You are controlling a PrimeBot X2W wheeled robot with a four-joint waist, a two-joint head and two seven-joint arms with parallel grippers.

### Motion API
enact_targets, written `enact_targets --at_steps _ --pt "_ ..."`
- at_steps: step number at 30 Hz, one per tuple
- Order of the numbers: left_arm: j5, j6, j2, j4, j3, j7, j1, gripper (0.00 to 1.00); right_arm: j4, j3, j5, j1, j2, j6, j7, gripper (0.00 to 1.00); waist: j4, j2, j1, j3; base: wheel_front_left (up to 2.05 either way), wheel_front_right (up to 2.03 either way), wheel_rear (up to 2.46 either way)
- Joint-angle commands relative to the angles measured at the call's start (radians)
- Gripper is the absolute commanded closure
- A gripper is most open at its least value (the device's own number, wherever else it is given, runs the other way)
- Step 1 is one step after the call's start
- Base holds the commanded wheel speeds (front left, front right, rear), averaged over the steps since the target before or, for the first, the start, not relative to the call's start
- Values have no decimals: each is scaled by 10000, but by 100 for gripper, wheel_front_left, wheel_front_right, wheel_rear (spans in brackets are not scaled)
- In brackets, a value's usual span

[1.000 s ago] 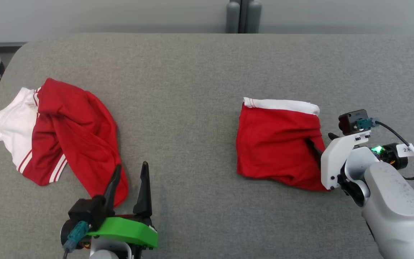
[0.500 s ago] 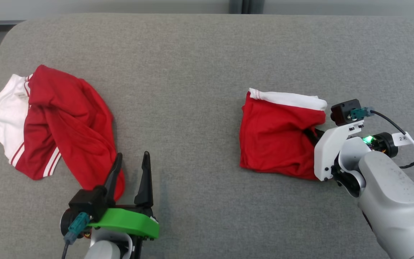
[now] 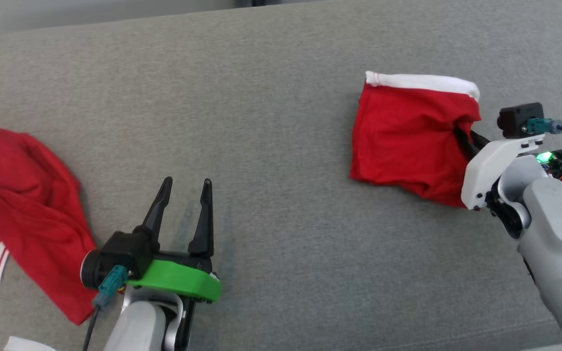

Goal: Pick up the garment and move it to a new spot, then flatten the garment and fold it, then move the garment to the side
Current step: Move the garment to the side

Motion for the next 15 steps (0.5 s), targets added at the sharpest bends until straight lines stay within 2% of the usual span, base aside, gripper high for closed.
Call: enact_targets --at_steps 1,10,15 --pt "119 -59 49 22 -3 -3 -247 0 96 -99 -85 -161 -84 -18 -163 100 -1167 0 0 529 0 0 0" --pt "495 -267 283 279 -466 -3 -808 0 775 -662 -150 -555 43 -18 -1004 100 -2662 0 0 1088 0 0 0" --pt "472 -279 292 331 -666 -3 -931 0 1086 -625 -127 -794 85 -18 -1159 100 -2724 0 0 1161 0 0 0"
